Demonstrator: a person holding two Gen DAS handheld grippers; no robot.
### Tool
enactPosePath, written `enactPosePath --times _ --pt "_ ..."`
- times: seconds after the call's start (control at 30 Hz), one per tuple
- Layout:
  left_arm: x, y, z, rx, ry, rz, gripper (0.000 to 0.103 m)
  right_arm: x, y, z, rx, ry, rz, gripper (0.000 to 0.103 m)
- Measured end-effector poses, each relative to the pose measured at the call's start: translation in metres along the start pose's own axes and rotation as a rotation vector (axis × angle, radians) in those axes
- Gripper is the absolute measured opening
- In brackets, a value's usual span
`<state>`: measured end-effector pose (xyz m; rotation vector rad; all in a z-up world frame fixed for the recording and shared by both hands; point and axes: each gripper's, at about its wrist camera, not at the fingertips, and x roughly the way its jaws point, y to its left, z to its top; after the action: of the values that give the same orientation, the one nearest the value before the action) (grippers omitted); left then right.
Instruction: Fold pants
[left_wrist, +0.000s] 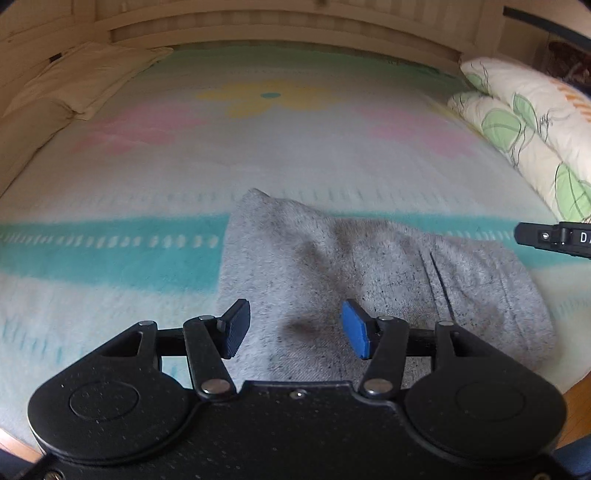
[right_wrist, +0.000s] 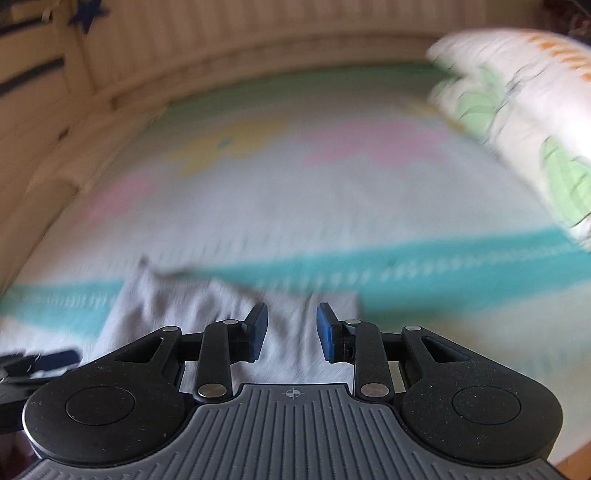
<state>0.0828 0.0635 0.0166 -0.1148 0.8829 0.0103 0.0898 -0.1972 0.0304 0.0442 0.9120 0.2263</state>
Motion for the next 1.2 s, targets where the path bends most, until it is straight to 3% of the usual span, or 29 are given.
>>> enactPosePath --times 0.1,0.23,0.27,0.33,0.4,0.53,0.67,0.8,0.87,0.93,1.2 --pt "0.019 -0.004 -0.018 0.051 0.064 0.04 0.063 0.032 0.001 -0.014 -0.064 0.162 -0.101 0.03" --pt "0.04 0.019 -0.04 0.0 0.105 0.051 0.095 0.033 -0.006 -0.015 -0.044 0.164 -0.091 0.034" --pt "0.043 0.028 -0.039 -0.047 0.132 0.026 0.096 0.032 -0.008 -0.014 -0.034 0.158 -0.089 0.034" --pt "0.044 0.042 -0.034 -0.12 0.166 -0.023 0.094 0.026 -0.006 -0.013 -0.02 0.119 -0.097 0.033" --pt "0.038 0.043 -0.03 -0.113 0.162 -0.018 0.089 0.018 -0.001 -0.009 -0.03 0.029 -0.098 0.034" --pt "0.023 0.03 -0.013 -0.042 0.054 0.017 0.084 0.019 0.004 0.002 -0.043 -0.081 -0.102 0.035" --pt "0.039 0.023 0.016 -0.023 0.016 0.024 0.084 0.045 -0.006 0.007 -0.009 -0.035 -0.13 0.037" --pt "0.085 0.033 0.034 -0.007 0.081 0.078 0.085 0.053 -0.022 0.006 0.051 -0.021 -0.126 0.052" --pt "0.106 0.037 0.033 0.031 0.119 0.107 0.088 0.053 -0.026 0.006 0.07 -0.018 -0.113 0.052" --pt "0.117 0.036 0.034 0.043 0.129 0.088 0.091 0.053 -0.027 0.005 0.079 -0.017 -0.11 0.052" --pt "0.102 0.046 0.022 0.0 0.125 0.082 0.091 0.048 -0.029 -0.001 0.1 -0.003 -0.085 0.054"
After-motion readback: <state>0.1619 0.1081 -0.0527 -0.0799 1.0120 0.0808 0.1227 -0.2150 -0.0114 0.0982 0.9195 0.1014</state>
